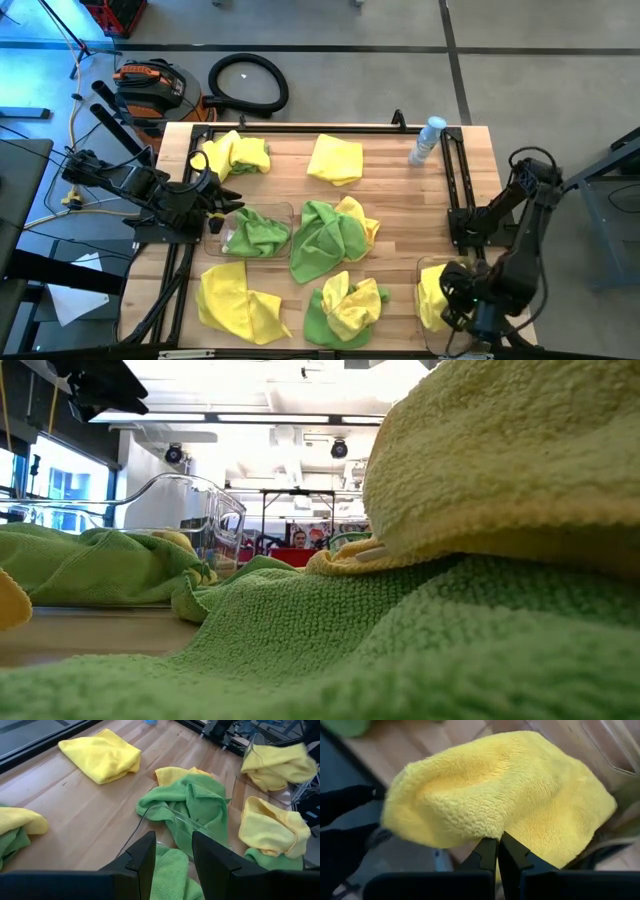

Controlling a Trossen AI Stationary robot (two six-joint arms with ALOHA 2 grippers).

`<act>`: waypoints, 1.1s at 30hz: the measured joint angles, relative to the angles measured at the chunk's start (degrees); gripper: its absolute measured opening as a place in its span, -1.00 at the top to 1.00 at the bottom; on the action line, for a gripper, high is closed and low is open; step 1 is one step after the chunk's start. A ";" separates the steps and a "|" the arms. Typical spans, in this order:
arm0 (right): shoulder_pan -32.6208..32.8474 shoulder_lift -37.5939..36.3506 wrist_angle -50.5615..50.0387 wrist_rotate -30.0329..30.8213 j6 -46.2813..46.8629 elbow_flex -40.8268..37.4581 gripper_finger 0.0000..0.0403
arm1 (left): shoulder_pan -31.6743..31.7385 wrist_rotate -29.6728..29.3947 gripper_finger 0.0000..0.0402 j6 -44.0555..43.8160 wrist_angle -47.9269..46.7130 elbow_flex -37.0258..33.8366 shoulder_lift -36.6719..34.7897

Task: Sort microfiber towel by color & place in baskets
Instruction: Put the yellow towel into the right transparent bin

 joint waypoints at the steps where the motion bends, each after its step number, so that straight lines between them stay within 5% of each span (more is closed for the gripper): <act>1: -0.35 0.00 1.38 -0.54 0.08 -2.26 1.00 | 0.00 -0.21 0.42 0.00 -0.02 0.00 0.00; 11: -3.29 0.00 17.78 -2.56 5.63 -21.61 1.00 | 0.00 -0.54 0.42 0.00 -0.01 0.00 0.00; 17: -3.32 -0.02 26.60 -3.17 8.52 -26.79 0.98 | 0.00 -0.54 0.42 0.00 -0.02 0.00 0.00; 33: -3.25 -0.02 8.88 -4.05 8.16 -10.95 0.36 | 0.00 -0.48 0.42 -0.50 0.00 0.00 0.00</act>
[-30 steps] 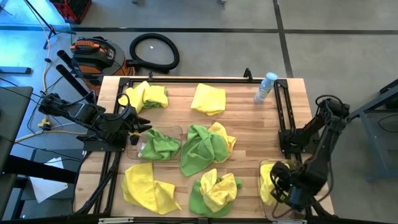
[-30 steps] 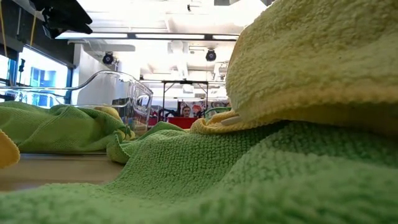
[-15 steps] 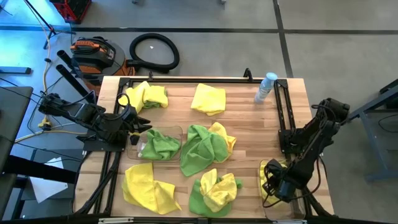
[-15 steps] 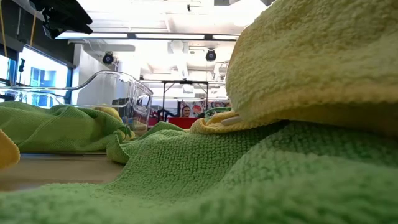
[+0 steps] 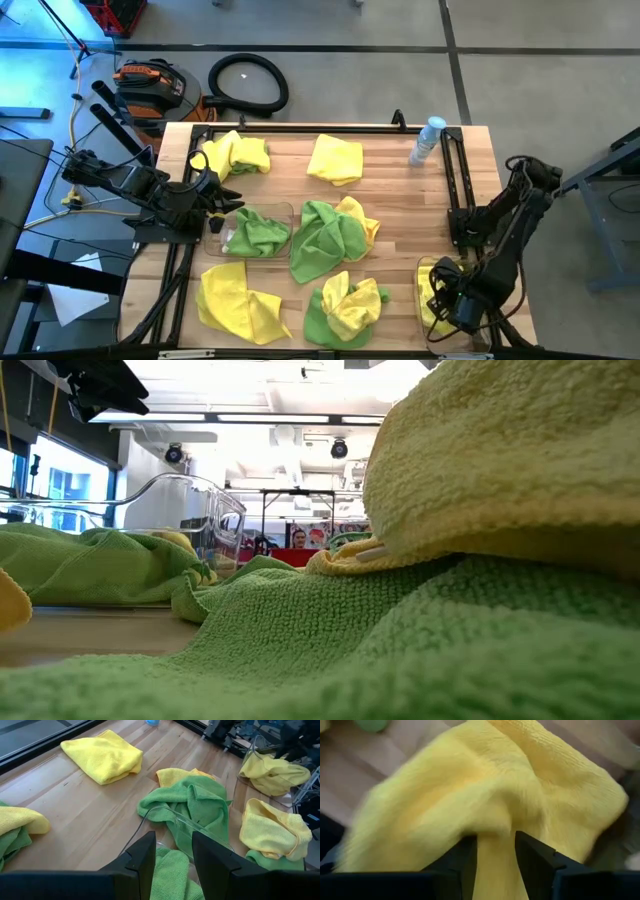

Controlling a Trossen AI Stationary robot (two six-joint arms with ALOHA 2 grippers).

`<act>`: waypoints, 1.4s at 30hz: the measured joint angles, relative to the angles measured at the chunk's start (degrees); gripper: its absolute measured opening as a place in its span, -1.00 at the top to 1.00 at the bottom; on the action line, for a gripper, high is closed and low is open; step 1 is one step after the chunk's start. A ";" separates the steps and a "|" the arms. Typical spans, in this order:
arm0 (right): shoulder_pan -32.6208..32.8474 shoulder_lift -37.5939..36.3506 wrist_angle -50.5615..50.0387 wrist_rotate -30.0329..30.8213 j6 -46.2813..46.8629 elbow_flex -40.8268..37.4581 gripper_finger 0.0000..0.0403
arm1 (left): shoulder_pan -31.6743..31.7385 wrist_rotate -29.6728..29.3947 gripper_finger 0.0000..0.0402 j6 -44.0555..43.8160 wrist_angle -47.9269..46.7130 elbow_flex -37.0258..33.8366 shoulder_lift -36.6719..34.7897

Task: Sort microfiber towel by color & place in baskets
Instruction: Put the yellow towel into the right transparent bin, then put the green towel into the left transparent bin

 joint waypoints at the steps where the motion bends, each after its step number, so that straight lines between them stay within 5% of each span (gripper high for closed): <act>1: 0.00 0.00 -1.82 -0.24 -0.15 1.81 0.35 | 0.00 0.01 0.42 0.00 0.00 0.00 0.00; 10: 0.02 0.02 -16.44 0.72 -0.43 17.00 0.35 | 0.00 0.13 0.42 0.26 1.69 0.02 1.00; 15: -0.01 0.00 -25.95 9.39 -1.71 21.94 0.35 | 0.01 0.13 0.42 5.19 10.08 0.37 6.69; 21: -1.92 -0.22 -27.34 19.40 -4.27 21.56 0.35 | 2.70 0.25 0.42 8.54 13.77 8.19 20.31; 32: -6.98 -0.28 -27.35 32.41 -7.80 21.16 0.35 | 10.94 12.38 0.42 15.46 11.37 30.13 48.45; 42: -9.51 -0.28 -27.27 35.91 -12.49 21.12 0.35 | 14.35 22.97 0.42 23.38 10.81 41.52 69.42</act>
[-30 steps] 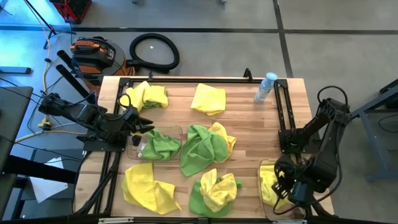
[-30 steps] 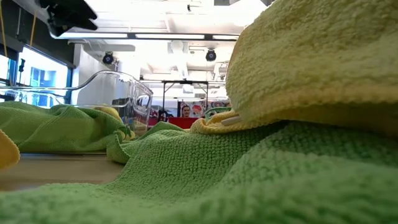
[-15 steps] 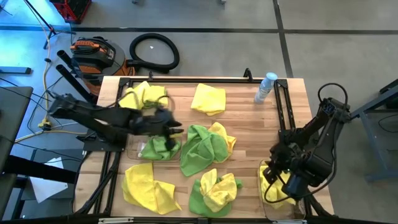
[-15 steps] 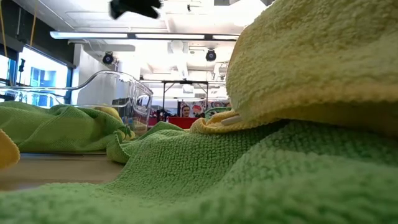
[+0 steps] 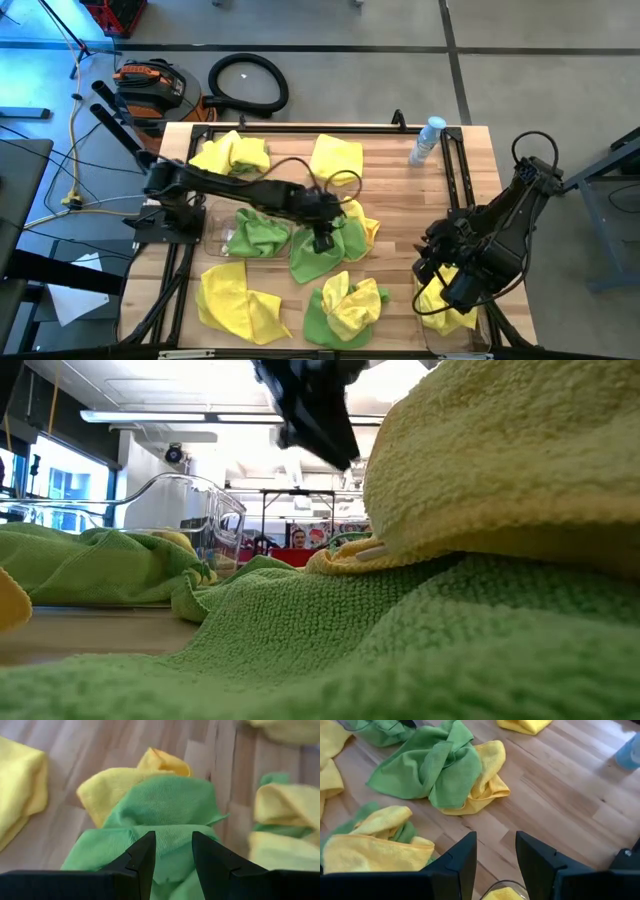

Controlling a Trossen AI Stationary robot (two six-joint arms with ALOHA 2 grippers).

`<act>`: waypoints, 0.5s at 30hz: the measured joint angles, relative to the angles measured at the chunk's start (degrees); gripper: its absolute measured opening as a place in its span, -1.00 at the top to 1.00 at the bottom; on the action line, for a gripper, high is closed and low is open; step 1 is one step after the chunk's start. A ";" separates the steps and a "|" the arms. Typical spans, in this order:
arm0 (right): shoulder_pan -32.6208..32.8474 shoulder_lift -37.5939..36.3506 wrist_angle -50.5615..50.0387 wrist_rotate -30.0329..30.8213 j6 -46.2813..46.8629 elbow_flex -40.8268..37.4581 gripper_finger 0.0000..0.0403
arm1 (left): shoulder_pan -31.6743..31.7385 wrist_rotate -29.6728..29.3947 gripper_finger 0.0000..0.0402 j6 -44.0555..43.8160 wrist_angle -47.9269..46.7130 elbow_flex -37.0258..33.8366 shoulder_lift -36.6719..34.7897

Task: Sort microfiber towel by color & place in baskets
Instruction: Put the green towel into the left transparent bin

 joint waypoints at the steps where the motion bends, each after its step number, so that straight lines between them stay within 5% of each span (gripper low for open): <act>1: 0.00 0.00 -0.01 0.00 -0.43 0.00 0.35 | 0.02 0.40 0.42 1.29 -0.12 0.78 1.66; 15: 0.00 0.00 -0.02 0.15 -0.82 0.00 0.35 | 0.67 2.68 0.43 8.52 -1.12 3.94 16.97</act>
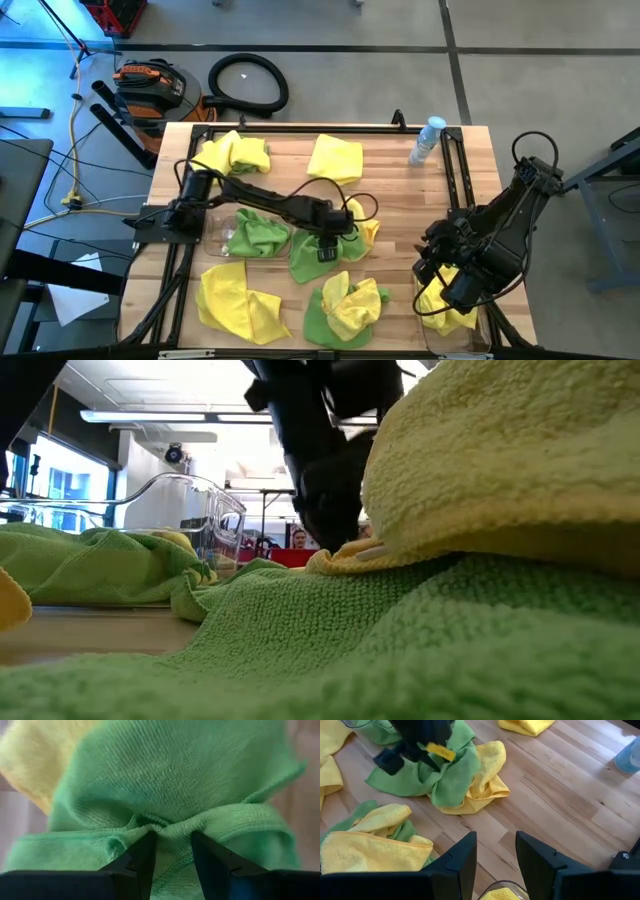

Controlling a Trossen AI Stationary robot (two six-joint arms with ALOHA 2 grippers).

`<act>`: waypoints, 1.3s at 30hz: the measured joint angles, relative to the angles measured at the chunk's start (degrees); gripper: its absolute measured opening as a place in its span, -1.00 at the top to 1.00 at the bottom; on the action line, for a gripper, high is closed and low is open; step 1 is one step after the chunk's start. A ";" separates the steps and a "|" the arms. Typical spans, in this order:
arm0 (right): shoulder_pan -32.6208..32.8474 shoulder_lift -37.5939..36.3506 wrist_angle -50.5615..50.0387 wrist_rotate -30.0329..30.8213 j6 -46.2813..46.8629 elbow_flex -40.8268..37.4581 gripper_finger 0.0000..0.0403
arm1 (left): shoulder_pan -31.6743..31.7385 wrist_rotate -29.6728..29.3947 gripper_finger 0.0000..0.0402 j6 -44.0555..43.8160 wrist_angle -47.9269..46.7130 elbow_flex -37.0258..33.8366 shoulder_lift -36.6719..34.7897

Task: Sort microfiber towel by color & place in baskets
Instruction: Put the green towel into the left transparent bin

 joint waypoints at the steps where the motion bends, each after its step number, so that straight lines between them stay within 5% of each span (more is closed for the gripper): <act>1: 0.00 0.00 0.00 0.00 0.00 0.00 0.35 | -0.02 -0.01 0.44 0.40 0.06 0.00 0.61; 9: 0.00 0.00 -0.02 1.79 -0.40 0.00 0.35 | 0.00 -0.18 0.95 -3.00 -0.50 0.03 1.33; 29: -0.26 0.02 -0.10 6.69 -2.57 -0.02 0.35 | -2.13 -7.21 1.00 -2.06 -14.27 7.73 -24.45; 39: -2.88 0.02 -0.07 7.67 -3.02 -0.02 0.35 | -8.88 -15.95 1.00 -12.67 -26.42 7.76 -41.21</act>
